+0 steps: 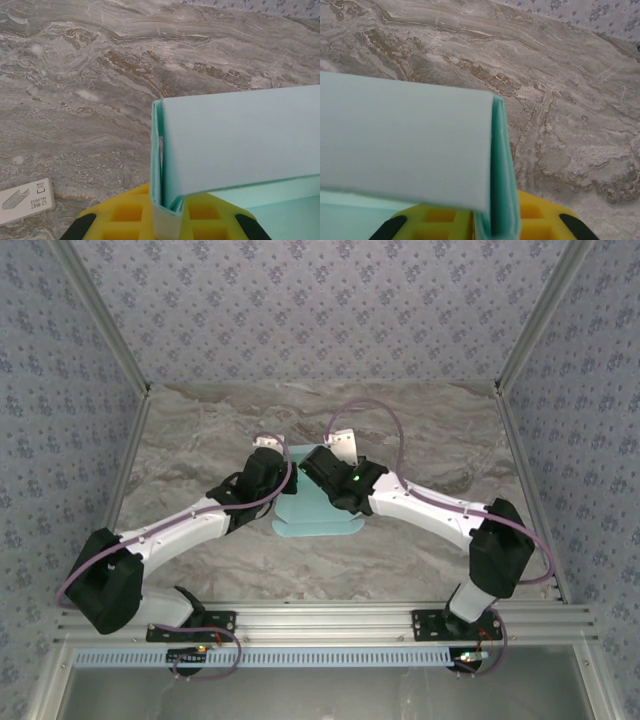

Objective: Fold the paper box

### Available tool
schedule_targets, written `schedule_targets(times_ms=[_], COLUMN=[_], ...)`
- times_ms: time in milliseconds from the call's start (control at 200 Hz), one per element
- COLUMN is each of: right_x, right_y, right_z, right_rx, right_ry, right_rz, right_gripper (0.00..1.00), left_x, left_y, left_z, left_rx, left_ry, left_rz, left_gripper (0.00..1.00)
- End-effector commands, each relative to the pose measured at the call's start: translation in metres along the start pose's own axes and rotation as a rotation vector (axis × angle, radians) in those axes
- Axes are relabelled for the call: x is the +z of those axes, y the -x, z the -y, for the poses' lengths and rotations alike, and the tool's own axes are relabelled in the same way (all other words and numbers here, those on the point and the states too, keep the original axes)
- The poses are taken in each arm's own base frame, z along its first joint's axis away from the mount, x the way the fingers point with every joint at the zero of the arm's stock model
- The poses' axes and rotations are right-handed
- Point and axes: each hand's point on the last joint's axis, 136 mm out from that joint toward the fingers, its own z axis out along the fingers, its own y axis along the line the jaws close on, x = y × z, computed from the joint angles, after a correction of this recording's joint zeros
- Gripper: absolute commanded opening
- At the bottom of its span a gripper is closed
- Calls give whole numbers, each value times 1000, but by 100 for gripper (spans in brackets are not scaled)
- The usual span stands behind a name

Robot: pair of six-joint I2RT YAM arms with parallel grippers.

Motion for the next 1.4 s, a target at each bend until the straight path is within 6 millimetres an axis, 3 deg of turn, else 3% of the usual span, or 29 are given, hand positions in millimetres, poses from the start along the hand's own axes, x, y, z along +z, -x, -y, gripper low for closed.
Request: schedule_targets(times_ms=[0,160,300,605,854,1044,1069,1399], right_x=[-4,-1,1,-9,-23,-43,-40,-35], right_y=[3,-1,-5,-5,7,24,13,0], right_z=[16,22,16,0,-12,-6,-5,7], right_rx=[-15,-27,-22,26,96,165,156,98], right_ry=[-13,-40,-6,129,270,399,404,376], right_rz=[2,-19,-35,-43,-10,34,16,4], right_gripper=[20,22,27,48,65,68,68,66], left_x=[-8,-7,-7,-3,0,1,1,2], left_y=[12,11,12,9,7,6,6,6], left_z=[2,2,1,-2,-2,-2,-2,-1], left_rx=[-4,-3,-1,6,11,14,14,13], left_ry=[5,6,11,33,35,38,37,33], left_rz=[30,30,31,23,15,13,13,9], left_gripper=[0,0,0,0,0,0,0,0])
